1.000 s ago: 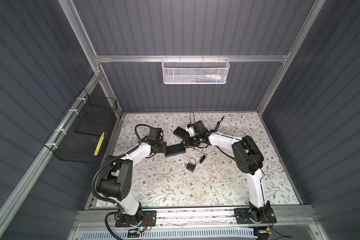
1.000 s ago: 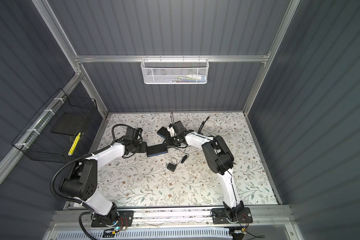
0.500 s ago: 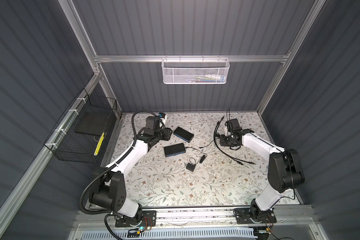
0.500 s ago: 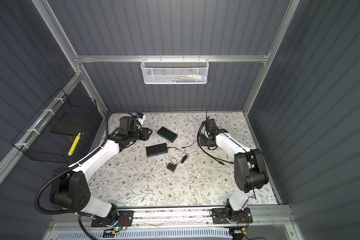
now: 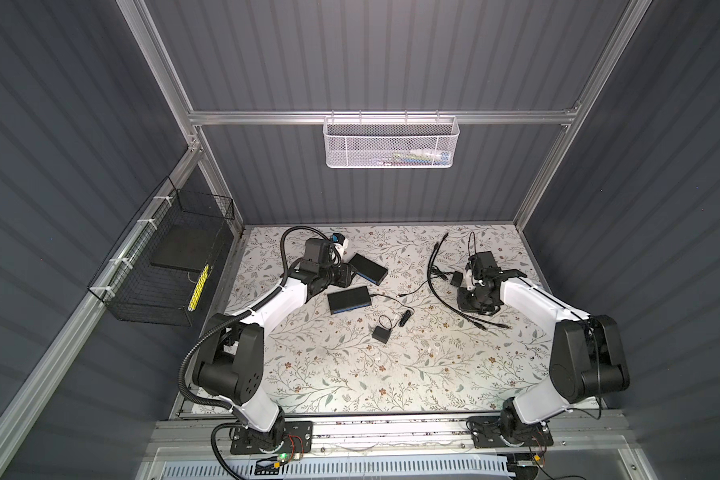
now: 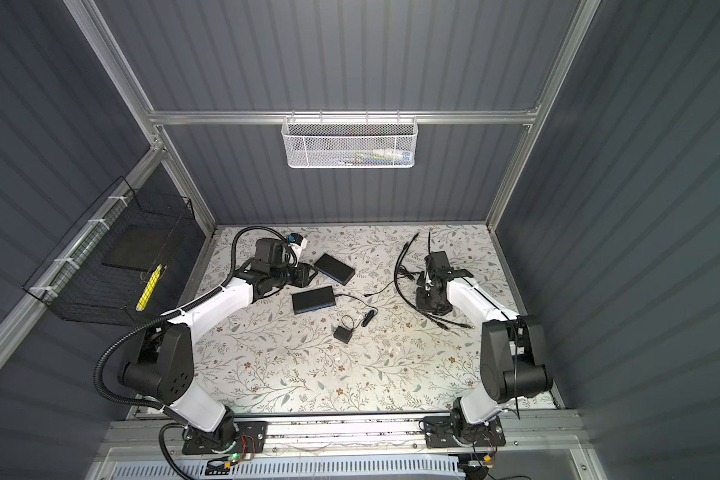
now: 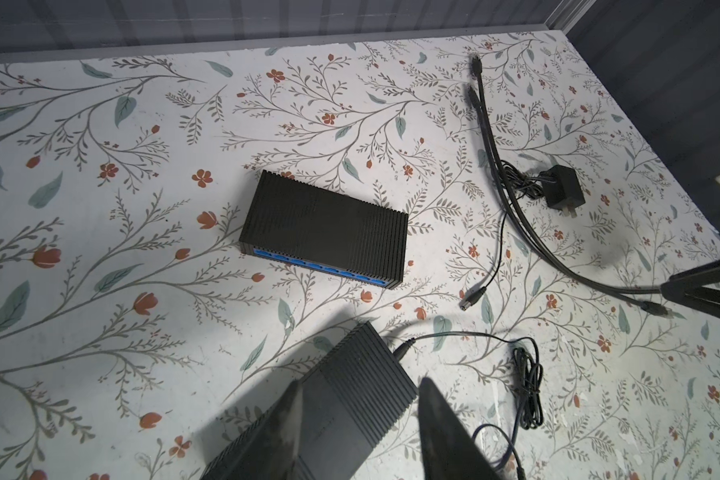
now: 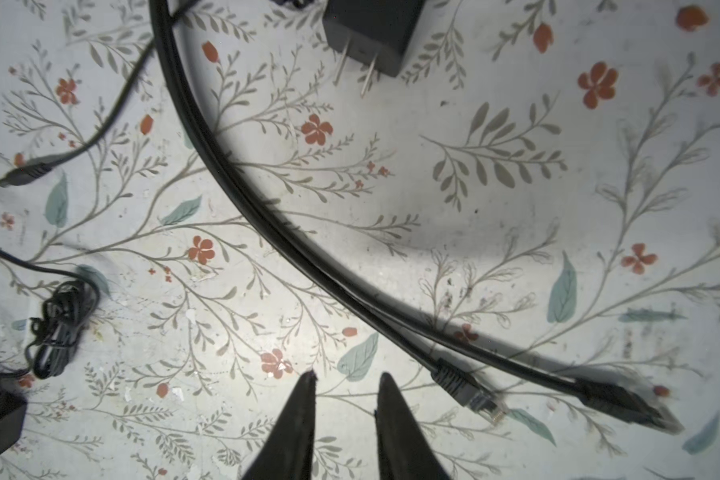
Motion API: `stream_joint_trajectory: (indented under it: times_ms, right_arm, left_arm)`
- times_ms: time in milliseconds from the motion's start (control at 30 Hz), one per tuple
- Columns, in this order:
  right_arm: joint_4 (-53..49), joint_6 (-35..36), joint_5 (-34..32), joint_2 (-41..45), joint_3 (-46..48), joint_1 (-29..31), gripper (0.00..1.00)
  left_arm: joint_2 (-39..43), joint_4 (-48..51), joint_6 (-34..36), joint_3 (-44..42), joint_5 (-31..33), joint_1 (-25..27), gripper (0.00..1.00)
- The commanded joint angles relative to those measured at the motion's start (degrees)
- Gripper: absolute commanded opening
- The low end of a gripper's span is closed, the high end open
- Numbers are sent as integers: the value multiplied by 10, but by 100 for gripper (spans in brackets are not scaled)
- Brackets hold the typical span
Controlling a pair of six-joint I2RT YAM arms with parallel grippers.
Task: Insert the plug into the switch port
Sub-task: 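Move the right gripper to the far ethernet cable and grasp its plug end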
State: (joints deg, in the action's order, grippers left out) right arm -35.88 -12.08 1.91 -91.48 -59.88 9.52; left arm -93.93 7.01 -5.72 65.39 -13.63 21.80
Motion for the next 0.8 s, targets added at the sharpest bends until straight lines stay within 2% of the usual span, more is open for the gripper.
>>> stream_joint_trajectory:
  times_ms: [0,133,233,333,567,767]
  right_arm:
    - [2,5,5,-33,-50,0,34]
    - [57,-45,33,-85,-124,3,39]
    - [110,-83,22,-131,-175,13,41]
    - [133,-94,-15,-195,-239,31,42]
    - [116,-95,-97,-347,-422,67,39]
    - [122,-109,-121,-400,-467,66,38]
  left_arm:
    - [-11,-10,12,1,-15,-3,46]
    - [-6,-11,8,-3,-10,-5,45]
    - [-1,-3,10,-3,-7,-9,45]
    - [6,9,13,0,-3,-12,45]
    - [36,44,21,-3,13,-20,44]
    - [61,68,24,-1,20,-26,44]
